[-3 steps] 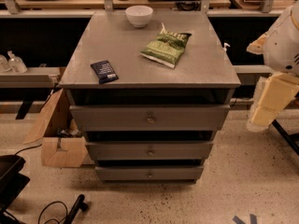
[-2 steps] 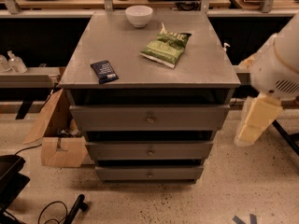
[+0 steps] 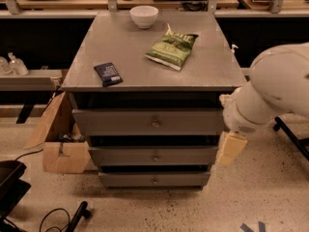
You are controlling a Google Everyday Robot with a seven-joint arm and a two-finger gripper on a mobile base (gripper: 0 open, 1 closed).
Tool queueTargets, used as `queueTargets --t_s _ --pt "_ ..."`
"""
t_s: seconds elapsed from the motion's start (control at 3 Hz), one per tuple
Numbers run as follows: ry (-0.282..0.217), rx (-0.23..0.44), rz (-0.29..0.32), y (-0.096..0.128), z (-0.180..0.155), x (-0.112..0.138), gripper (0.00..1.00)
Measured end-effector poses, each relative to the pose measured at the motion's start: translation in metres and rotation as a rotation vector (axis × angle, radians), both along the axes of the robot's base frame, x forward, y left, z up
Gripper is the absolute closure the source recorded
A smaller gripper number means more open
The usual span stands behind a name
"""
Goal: Open top drawer
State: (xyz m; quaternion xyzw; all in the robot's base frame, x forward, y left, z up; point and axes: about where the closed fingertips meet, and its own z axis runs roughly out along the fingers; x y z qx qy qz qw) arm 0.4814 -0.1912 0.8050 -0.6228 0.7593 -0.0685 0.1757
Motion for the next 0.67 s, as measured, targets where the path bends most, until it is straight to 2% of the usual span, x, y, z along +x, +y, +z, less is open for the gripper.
queueTargets --t_s 0.33,0.67 --pt "-0.062 0.006 0.053 0.013 -0.037 0.031 0.00" --pt "-0.082 -0.004 0.089 0.027 -0.066 0.047 0.00"
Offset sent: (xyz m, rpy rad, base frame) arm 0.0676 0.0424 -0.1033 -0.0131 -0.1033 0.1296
